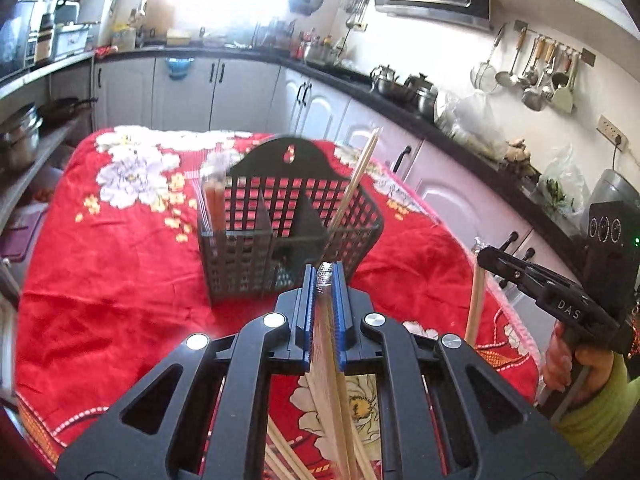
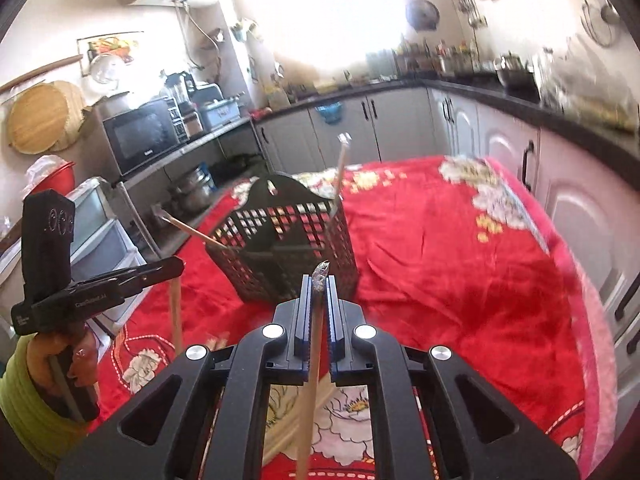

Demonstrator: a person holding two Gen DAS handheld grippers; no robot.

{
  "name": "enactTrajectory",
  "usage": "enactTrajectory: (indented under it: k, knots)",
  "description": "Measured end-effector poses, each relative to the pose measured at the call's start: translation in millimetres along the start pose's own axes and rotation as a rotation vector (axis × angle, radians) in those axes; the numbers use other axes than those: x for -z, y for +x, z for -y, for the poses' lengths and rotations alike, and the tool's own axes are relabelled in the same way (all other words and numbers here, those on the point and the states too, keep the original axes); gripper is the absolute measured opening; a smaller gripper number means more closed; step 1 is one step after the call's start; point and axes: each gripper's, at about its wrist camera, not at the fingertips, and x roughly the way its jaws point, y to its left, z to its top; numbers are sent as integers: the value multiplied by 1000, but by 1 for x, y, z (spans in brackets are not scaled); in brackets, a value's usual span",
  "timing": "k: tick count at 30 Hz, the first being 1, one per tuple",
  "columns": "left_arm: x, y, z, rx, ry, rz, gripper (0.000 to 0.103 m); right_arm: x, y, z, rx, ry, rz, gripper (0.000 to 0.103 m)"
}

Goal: Organize utensils
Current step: 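Lift the right tool's chopstick over the caddy while the left tool carries its own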

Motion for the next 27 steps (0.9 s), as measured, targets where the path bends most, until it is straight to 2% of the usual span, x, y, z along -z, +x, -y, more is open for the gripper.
enactTrajectory:
  k: [12,27]
  knots:
    - [-22,-29,9,15,25,93,4,-23,-21,-25,-22,-67,101,6]
    - [-74,-56,31,4,102,207,3,-60,-24,-52,-32,-147,183,6]
